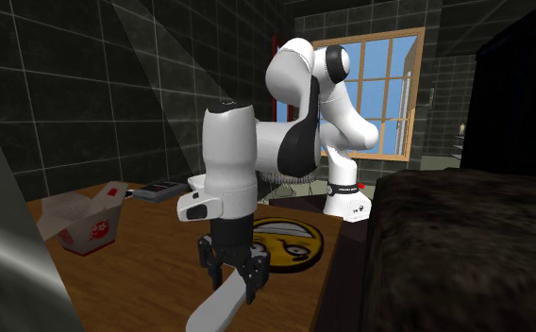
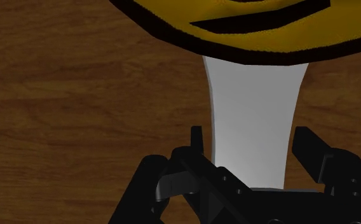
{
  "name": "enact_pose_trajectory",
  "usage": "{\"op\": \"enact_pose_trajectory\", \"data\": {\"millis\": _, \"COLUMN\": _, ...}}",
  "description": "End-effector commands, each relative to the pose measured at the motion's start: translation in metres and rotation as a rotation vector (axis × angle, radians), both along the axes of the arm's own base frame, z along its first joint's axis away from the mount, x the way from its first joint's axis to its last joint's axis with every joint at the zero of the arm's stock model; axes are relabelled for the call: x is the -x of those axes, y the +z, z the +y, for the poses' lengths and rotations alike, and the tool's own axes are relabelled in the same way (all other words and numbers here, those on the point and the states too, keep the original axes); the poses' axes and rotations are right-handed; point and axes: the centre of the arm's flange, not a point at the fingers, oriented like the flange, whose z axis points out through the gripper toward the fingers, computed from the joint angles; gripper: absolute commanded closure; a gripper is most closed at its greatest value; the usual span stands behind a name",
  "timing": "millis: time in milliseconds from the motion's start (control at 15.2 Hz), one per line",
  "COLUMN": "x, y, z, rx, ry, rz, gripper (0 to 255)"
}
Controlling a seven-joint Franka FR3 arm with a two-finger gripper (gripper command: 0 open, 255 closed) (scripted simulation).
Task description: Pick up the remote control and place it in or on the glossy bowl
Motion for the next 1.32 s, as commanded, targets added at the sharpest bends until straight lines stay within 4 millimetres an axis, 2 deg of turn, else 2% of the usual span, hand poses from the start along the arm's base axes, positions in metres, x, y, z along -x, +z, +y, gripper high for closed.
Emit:
{"op": "enact_pose_trajectory", "data": {"millis": 0, "x": 0.0, "y": 0.008, "z": 0.0, "rx": -0.001, "ry": 0.0, "rz": 0.0, "gripper": 255}}
{"op": "enact_pose_trajectory", "data": {"millis": 1254, "x": 0.0, "y": 0.108, "z": 0.0, "rx": -0.001, "ry": 0.0, "rz": 0.0, "gripper": 255}}
